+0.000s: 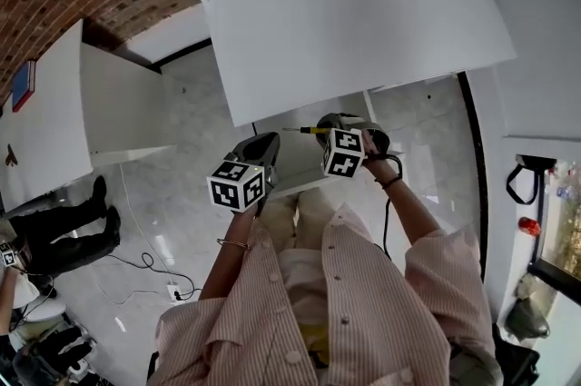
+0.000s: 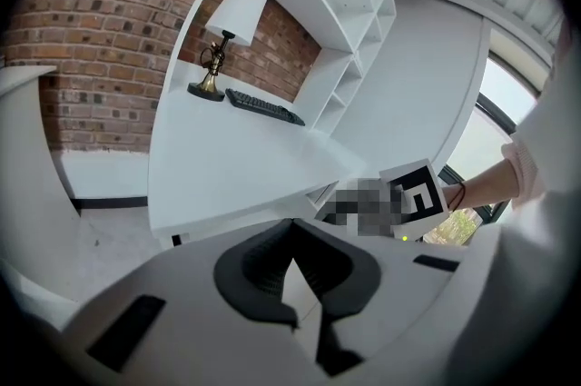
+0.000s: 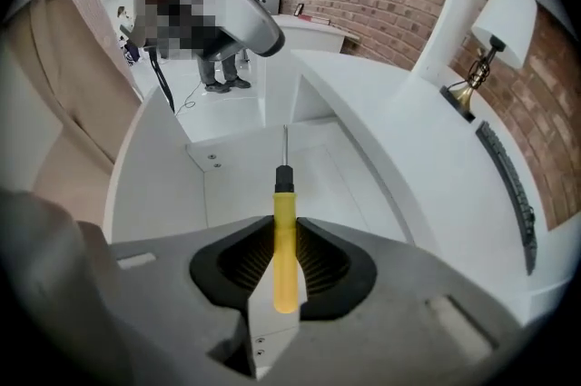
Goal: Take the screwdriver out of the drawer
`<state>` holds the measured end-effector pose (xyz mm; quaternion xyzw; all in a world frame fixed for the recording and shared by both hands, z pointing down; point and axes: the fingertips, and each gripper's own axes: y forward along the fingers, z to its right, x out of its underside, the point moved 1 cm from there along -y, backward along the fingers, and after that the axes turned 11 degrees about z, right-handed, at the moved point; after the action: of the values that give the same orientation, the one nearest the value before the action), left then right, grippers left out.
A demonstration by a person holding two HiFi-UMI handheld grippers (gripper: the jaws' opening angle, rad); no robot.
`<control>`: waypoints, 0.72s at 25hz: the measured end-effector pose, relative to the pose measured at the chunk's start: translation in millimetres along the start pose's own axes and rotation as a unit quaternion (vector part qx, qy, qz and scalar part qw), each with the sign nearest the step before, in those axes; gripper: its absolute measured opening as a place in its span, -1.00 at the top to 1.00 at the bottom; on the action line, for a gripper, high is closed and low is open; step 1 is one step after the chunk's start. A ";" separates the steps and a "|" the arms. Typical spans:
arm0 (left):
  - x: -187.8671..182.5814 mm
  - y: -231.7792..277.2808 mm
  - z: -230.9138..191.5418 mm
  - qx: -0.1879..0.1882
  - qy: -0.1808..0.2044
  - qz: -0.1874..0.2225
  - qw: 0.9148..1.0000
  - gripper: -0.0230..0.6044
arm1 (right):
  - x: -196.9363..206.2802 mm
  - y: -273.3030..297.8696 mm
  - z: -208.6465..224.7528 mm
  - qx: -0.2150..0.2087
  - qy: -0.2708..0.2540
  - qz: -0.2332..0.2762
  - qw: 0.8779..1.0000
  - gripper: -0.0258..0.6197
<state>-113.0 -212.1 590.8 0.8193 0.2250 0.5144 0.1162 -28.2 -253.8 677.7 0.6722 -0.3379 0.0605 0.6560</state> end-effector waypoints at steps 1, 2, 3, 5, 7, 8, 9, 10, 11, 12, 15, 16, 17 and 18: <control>-5.2 -2.4 1.3 0.002 0.004 0.006 1.000 0.93 | -3.2 -4.8 1.1 0.006 -0.001 0.004 1.000 0.67; -10.6 -5.2 2.7 0.005 0.008 0.013 1.000 0.93 | -6.5 -9.6 1.8 0.012 -0.002 0.008 1.000 0.67; -16.2 -8.3 4.0 0.006 0.013 0.020 1.000 0.93 | -10.2 -14.7 2.5 0.018 -0.002 0.014 1.000 0.67; -27.4 -14.5 6.9 0.010 0.025 0.034 0.999 0.93 | -19.5 -25.9 2.9 0.031 0.005 0.034 0.999 0.67; -38.8 -19.9 9.8 0.012 0.036 0.048 0.998 0.93 | -29.5 -38.6 3.9 0.045 0.022 0.062 0.997 0.67; -44.9 -22.7 11.0 0.013 0.038 0.057 0.998 0.93 | -33.1 -44.1 4.8 0.051 0.031 0.071 0.996 0.67; -50.8 -25.9 12.1 0.014 0.039 0.066 0.997 0.93 | -35.7 -48.7 5.5 0.058 0.036 0.078 0.995 0.67; -56.4 -29.3 13.1 0.014 0.040 0.076 0.996 0.93 | -37.6 -52.5 6.2 0.065 0.041 0.083 0.994 0.67; -61.6 -32.5 14.1 0.014 0.041 0.085 0.995 0.93 | -39.6 -56.4 7.3 0.072 0.047 0.089 0.992 0.67; -66.7 -35.4 15.0 0.014 0.042 0.093 0.995 0.93 | -42.3 -60.6 8.9 0.079 0.056 0.097 0.991 0.67; -81.4 -43.7 17.5 0.015 0.046 0.117 0.992 0.93 | -53.8 -75.7 14.1 0.103 0.085 0.128 0.983 0.67; -86.3 -46.4 18.1 0.014 0.049 0.124 0.991 0.93 | -58.3 -81.4 16.3 0.111 0.096 0.140 0.979 0.67; -91.4 -48.9 18.6 0.014 0.053 0.131 0.990 0.93 | -62.9 -87.6 18.9 0.120 0.108 0.154 0.975 0.67; -96.3 -51.3 19.1 0.013 0.056 0.138 0.989 0.93 | -67.3 -94.1 22.0 0.129 0.122 0.169 0.970 0.67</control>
<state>-144.3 -213.6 484.5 0.8137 0.1224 0.5679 0.0205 -37.4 -257.3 560.4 0.6716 -0.3530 0.2951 0.5808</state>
